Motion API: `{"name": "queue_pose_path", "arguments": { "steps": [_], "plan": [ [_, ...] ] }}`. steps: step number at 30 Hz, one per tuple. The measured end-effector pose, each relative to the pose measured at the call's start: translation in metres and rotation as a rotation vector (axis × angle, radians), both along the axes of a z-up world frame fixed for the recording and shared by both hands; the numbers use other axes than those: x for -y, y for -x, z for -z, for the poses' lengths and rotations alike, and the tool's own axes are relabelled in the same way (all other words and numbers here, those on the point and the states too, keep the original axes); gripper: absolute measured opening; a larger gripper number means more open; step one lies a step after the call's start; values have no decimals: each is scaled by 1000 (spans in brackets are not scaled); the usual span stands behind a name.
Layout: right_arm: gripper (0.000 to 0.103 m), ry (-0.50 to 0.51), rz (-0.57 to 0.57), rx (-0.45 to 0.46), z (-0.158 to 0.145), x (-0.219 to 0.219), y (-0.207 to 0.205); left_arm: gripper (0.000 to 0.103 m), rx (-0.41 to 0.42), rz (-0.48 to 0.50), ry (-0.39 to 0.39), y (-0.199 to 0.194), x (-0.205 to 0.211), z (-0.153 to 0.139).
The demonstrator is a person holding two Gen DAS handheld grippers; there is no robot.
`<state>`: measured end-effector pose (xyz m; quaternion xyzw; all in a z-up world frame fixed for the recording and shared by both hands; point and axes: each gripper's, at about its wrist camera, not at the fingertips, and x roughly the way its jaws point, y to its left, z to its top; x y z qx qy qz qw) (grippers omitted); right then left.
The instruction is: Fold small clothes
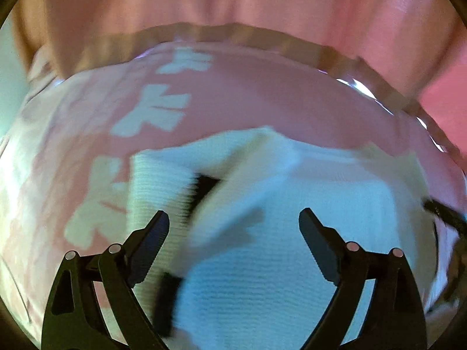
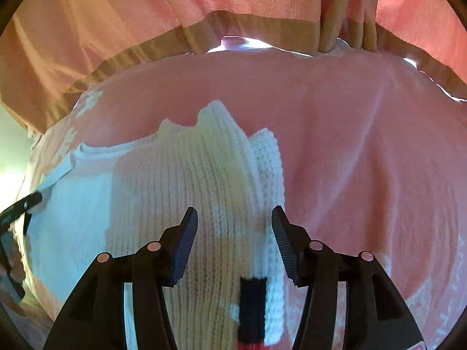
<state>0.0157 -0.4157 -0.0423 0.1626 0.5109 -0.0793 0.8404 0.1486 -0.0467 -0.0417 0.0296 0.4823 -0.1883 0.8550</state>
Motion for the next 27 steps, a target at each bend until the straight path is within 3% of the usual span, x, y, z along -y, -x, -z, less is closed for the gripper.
{"name": "queue_pose_path", "arguments": {
  "steps": [2,4,5,6,8,11,14,16,18,20,24,27],
  "plan": [
    [52,-6,-5,1,1,1,-3,88,46,58,-72,7,13,0],
    [52,-3,-3,-8,5,2,-9,86,81,33,-185,1,18,10],
    [51,-3,-1,-13,6,2,-11,71,75,-8,-209,-6,15,15],
    [51,-5,5,-16,6,2,-12,64,53,-35,-197,-13,10,18],
    [51,-14,15,-7,4,1,-15,54,5,-144,-102,-31,-11,16],
    [51,-3,10,6,0,-2,-21,53,20,-338,-34,-52,-43,4],
    [51,1,17,-1,0,-4,-23,59,4,-424,38,-60,-63,-7],
    [51,9,11,-4,-3,-7,-22,61,-2,-411,64,-55,-65,-14],
    [51,22,-10,-4,-8,-12,-18,67,15,-363,36,-41,-61,-19],
    [51,43,-39,-10,-12,-18,-10,80,13,-302,0,-26,-56,-16],
    [51,86,-70,-41,-12,-30,20,80,-38,-214,-16,9,-57,-2],
    [51,79,-82,5,-25,-39,53,80,0,-188,-45,34,-64,1]
  ]
}}
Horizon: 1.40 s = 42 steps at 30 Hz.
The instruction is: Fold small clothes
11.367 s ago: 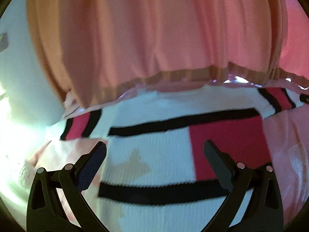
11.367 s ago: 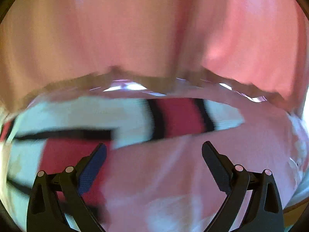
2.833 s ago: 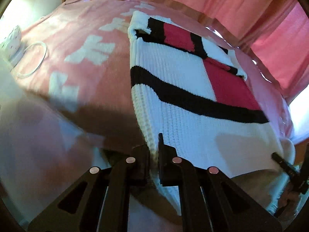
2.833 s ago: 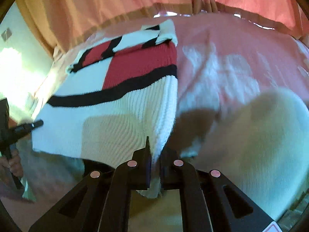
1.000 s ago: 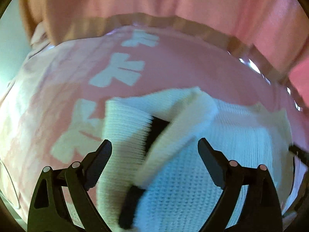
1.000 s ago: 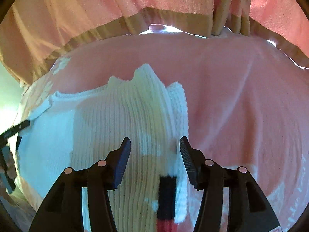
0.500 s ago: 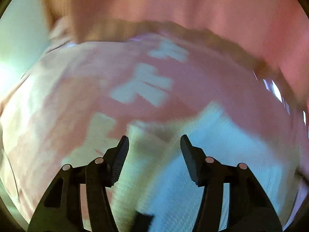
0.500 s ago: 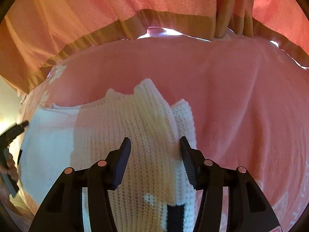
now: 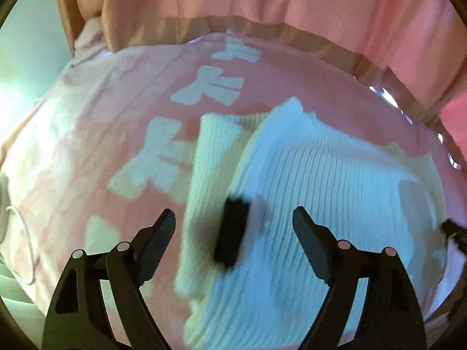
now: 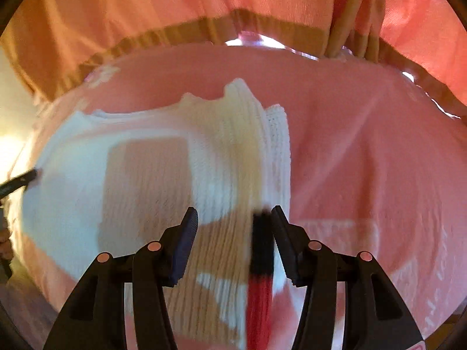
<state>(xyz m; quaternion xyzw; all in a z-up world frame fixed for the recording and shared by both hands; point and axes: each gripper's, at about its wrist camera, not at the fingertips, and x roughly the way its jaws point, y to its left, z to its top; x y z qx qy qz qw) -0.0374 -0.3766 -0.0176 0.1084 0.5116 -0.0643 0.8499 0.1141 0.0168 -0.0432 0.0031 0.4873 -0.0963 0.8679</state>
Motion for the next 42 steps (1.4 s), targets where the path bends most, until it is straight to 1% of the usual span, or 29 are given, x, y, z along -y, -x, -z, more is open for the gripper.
{"name": "queue_pose_path", "arguments": {
  "steps": [2,4,7,9,10,11,12,13,15,16,18,19,21,22,23,24,25,27,28,30,31,32,33,35,36,37,38,40,42],
  "plan": [
    [51,-27,26,12,0,-6,27,80,-3,12,-14,17,-7,5],
    [51,-60,61,5,9,-11,48,80,-45,24,23,34,-14,14],
    [51,-116,103,-53,32,-21,76,79,-104,18,37,51,-21,31],
    [51,-108,111,-56,37,-26,81,70,-136,24,53,54,-21,38],
    [48,-93,106,-52,36,-28,82,59,-148,34,64,54,-20,40],
    [12,-76,93,-42,35,-30,80,46,-153,39,70,55,-19,41],
    [10,-75,86,-42,34,-30,78,38,-153,44,75,55,-18,40],
    [9,-84,89,-31,30,-28,77,24,-149,54,80,55,-17,38],
    [8,-67,94,13,13,-28,82,20,-131,54,94,58,-20,25],
    [8,-50,101,53,-4,-27,90,20,-119,49,99,62,-23,16],
    [8,-54,105,76,-20,-23,104,20,-106,35,93,72,-31,7],
    [8,-50,106,69,-21,-21,110,20,-124,27,66,79,-35,11],
    [8,-34,113,-13,0,-17,112,20,-173,16,12,83,-37,31],
    [8,-42,120,-64,18,-16,111,20,-198,8,-13,84,-38,42],
    [8,-47,117,-100,30,-15,110,20,-176,1,-11,87,-38,43],
    [9,-37,120,-100,35,-17,111,20,-168,6,-24,87,-36,40],
    [10,-25,116,-93,31,-20,111,20,-164,10,-29,88,-34,37],
    [17,-40,106,-67,17,-21,110,24,-138,22,-23,93,-33,26],
    [19,-47,116,-47,8,-18,111,26,-116,21,-20,95,-34,18],
    [21,-65,107,-4,-14,-11,107,28,-61,19,19,96,-36,-7],
    [23,-75,99,13,-22,-8,103,39,-37,17,46,91,-34,-21],
    [29,-92,89,38,-33,-3,92,55,-19,17,65,85,-32,-30],
    [35,-96,81,52,-41,0,81,60,4,16,75,76,-26,-40],
    [37,-51,42,61,-50,0,46,64,66,27,64,53,-6,-57],
    [41,-25,22,55,-50,0,26,68,90,46,48,40,3,-60],
    [41,-8,11,47,-47,0,5,80,111,73,19,22,20,-60],
    [42,4,8,40,-43,3,-9,84,118,83,3,9,29,-57],
    [42,10,-2,15,-29,10,-33,84,93,90,-34,-27,47,-39],
    [42,23,10,-7,-11,19,-55,84,29,82,-23,-49,48,-15]
  ]
}}
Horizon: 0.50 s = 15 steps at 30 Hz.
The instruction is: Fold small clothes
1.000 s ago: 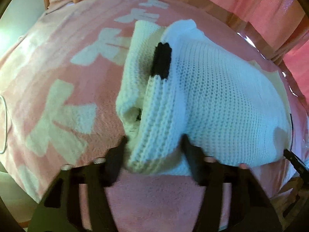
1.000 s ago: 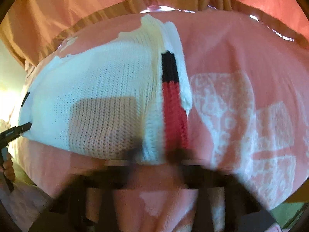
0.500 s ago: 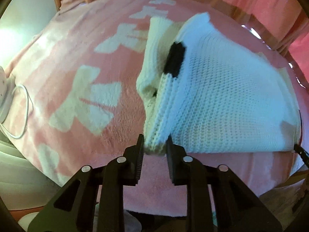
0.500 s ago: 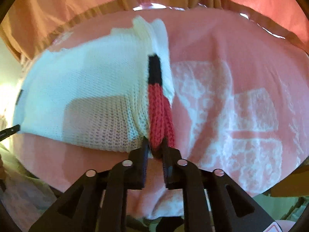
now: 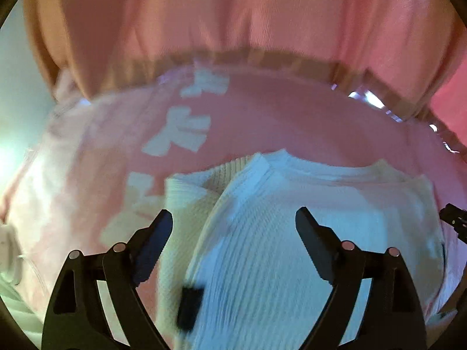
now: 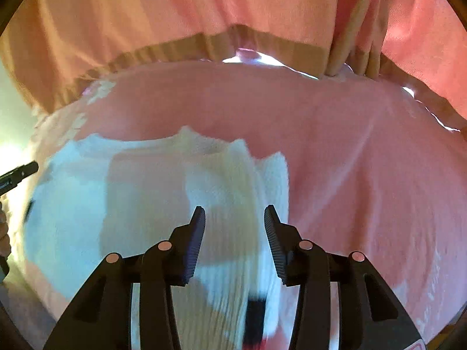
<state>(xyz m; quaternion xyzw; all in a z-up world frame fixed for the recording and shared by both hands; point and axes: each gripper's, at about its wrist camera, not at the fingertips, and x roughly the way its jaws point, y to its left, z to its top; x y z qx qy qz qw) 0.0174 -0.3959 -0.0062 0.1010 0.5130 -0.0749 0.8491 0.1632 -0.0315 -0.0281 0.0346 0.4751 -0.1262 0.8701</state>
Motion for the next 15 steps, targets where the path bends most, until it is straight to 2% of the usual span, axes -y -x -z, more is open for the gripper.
{"name": "queue_pose_path", "arguments": {
  "steps": [1,3,4,5,6,7,10,12,13,15],
  "plan": [
    [42,-7,-6,-11,10,4,-10,83,-30,-10,14,-11,-1,11],
    [41,-13,13,-45,23,8,-16,72,-84,-51,6,-25,-5,34],
    [36,-21,16,-64,29,9,-19,58,-99,-46,7,-30,-7,39],
    [5,-21,7,-80,34,8,-20,41,-112,-30,15,-32,-6,42],
    [7,-11,-1,-86,35,7,-22,27,-115,-12,31,-31,-5,41],
    [7,-8,-3,-71,32,7,-23,7,-117,-1,44,-30,-3,39],
    [7,-28,-11,83,-13,5,-16,7,-73,0,113,-24,-8,16],
    [7,8,0,121,-23,10,-16,7,-29,-3,109,-24,-9,4],
    [7,38,10,90,-15,14,-21,7,-27,-9,81,-27,-8,7],
    [7,26,41,-51,24,25,-32,7,-97,-27,36,-38,-6,29]
  ]
}}
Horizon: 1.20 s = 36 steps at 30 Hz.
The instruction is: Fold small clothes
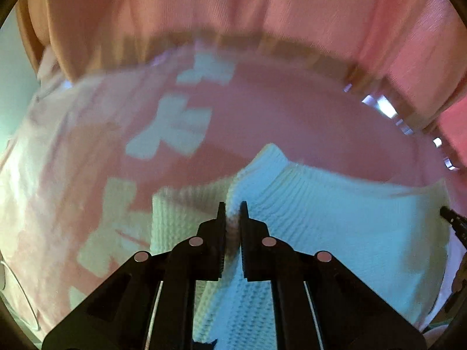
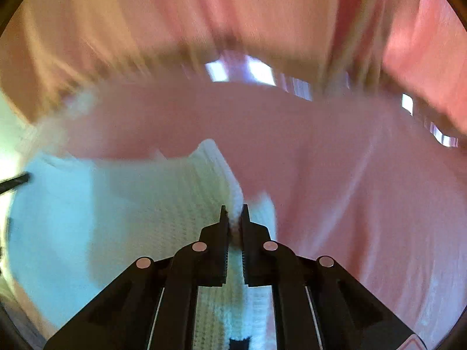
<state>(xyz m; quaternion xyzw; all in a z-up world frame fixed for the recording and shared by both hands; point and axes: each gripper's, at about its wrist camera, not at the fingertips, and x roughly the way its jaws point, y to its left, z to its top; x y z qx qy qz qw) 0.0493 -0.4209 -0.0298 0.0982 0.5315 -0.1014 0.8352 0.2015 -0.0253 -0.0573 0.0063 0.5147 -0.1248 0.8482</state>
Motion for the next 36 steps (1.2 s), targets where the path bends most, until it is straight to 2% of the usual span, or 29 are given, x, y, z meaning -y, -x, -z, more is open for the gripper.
{"name": "queue_pose_path", "arguments": {
  "steps": [1,2,5,8,10,11,12,14,16,19,20,21,23,26,29,30,31,32,35,36],
  "plan": [
    [7,-29,17,-42,14,4,-2,7,-39,-6,-4,-3,0,11],
    [7,-33,26,-27,14,4,-2,7,-47,-12,-18,-4,0,16],
    [7,-22,12,41,-11,1,1,8,-8,-5,-26,0,0,8],
    [7,-51,21,-55,13,10,-3,11,-33,2,-49,-1,1,19],
    [10,-59,44,-26,4,14,-1,12,-16,3,-52,3,2,11],
    [11,-56,53,9,-10,13,2,15,10,2,-38,8,1,0],
    [14,-50,56,44,-23,11,7,21,32,-6,-18,12,-1,-11],
    [19,-39,26,118,-47,-1,11,62,83,-35,38,22,-6,-29],
    [19,-58,-32,152,-54,-22,12,63,117,-44,58,30,-4,-36],
    [19,-67,-102,116,-44,-48,3,63,101,24,6,37,20,-25],
    [14,-62,-124,88,-34,-57,-1,63,91,36,-11,37,27,-19],
    [6,-50,-130,51,-23,-60,-7,63,79,46,-39,36,33,-11],
    [6,-29,-104,-43,7,-54,-13,63,54,51,-106,32,41,7],
    [6,-52,-93,-12,-7,-54,-8,64,62,44,-153,31,43,17],
    [6,-34,-125,49,-24,-59,-2,63,71,39,-125,34,39,9],
    [6,-22,-129,26,-17,-59,-3,64,60,34,-131,31,38,13],
    [6,-6,-121,-37,0,-56,-4,64,44,32,-138,28,37,19],
    [6,-16,-120,-26,5,-51,-3,64,38,26,-140,27,36,21],
    [6,-23,-113,1,-15,-49,3,63,57,36,-104,32,32,9],
    [12,-18,-102,32,-27,-45,10,63,66,32,-81,36,27,3]
  ]
}}
